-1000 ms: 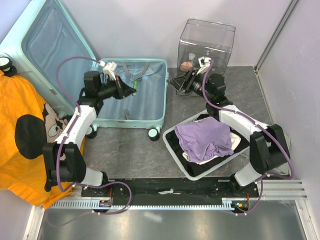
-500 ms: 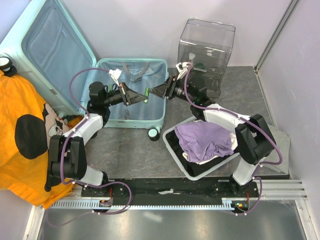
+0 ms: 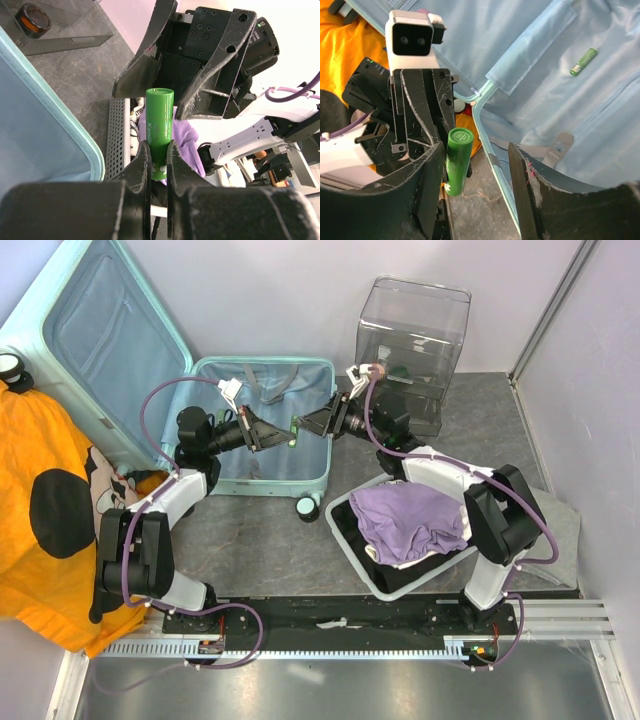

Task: Open, take out, and arrange the luggage
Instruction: Place the personal item in the drawer.

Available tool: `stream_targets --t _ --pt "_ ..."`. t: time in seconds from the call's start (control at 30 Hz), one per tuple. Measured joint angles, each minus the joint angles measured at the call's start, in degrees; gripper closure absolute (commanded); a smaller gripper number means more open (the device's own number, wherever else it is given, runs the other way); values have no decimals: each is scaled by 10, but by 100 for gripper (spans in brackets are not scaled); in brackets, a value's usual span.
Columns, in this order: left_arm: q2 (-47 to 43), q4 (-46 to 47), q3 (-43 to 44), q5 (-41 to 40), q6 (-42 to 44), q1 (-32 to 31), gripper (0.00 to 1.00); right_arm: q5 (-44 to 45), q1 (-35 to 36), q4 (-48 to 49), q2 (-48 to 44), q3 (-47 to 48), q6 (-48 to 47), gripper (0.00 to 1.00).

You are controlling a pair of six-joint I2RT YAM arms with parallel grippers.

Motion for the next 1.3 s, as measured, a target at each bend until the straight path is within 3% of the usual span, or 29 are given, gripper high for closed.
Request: stream_targets --t 0.2,0.37,0.4,0.47,0.53,0.6,0.73,0.8,0.97,1.13,1.3 --pt "0 7 0 0 -2 0 98 -16 8 31 16 0 22 47" --pt "1 5 -1 -1 -1 0 98 -30 11 54 25 0 37 73" --pt "1 5 -1 0 -1 0 97 -33 12 57 25 1 40 83" --pt "2 8 -2 1 0 0 85 -34 13 64 27 1 49 91" --pt "2 4 -1 1 5 0 65 -36 13 69 32 1 57 100" --pt "2 -14 0 -1 19 0 53 -38 13 72 35 1 59 100" --pt "-5 -75 7 -5 59 0 12 -36 11 71 35 1 43 100" --pt "-17 -114 10 -12 90 1 5 -33 2 59 32 1 28 100" --pt "-78 -266 45 -85 206 10 1 3 -53 -38 -7 4 -47 100" --pt "-179 -431 107 -257 345 14 1 144 -84 -223 -42 71 -210 100" --pt "-255 -506 116 -404 441 14 1 283 -84 -380 -10 195 -354 100"
